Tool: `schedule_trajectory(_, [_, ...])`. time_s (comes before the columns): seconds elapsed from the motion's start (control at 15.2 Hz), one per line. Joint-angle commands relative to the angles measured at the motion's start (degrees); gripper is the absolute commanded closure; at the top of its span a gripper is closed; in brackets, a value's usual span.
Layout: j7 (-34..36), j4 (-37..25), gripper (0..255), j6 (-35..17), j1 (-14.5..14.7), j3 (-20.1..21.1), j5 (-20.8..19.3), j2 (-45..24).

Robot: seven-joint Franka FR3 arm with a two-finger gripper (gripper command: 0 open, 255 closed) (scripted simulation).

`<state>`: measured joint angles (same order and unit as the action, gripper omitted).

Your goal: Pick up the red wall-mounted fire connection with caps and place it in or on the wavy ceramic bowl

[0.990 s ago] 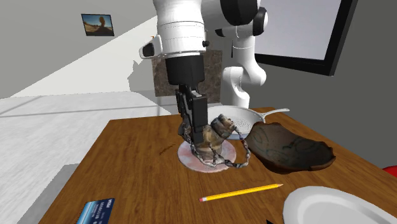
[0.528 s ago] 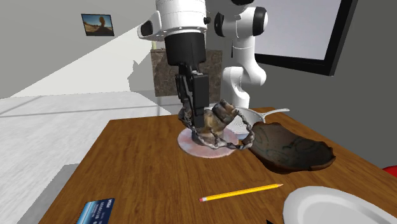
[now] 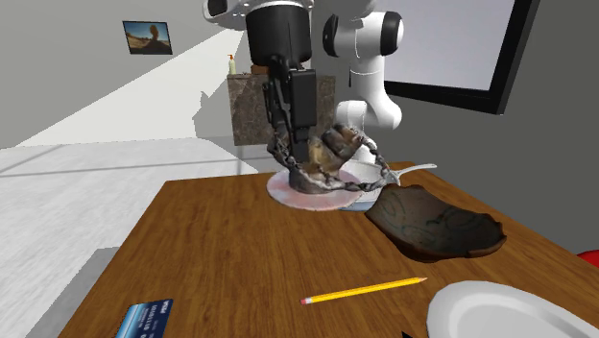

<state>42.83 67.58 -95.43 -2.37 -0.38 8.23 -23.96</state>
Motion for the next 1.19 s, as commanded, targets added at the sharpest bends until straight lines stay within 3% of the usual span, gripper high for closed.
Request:
schedule_trajectory(0.0, [0.2, -2.8, 255, 2.1, -0.1, 0.0, 0.0, -0.7])
schedule_trajectory(0.2, [0.6, -6.3, 255, 4.6, -0.1, 0.0, 0.0, -1.7])
schedule_trajectory(0.59, [5.9, 9.6, 255, -0.9, 4.3, 1.7, -0.9, 9.5])
schedule_trajectory(1.12, [14.5, 22.1, 255, -4.6, 9.6, 5.3, -1.7, 19.5])
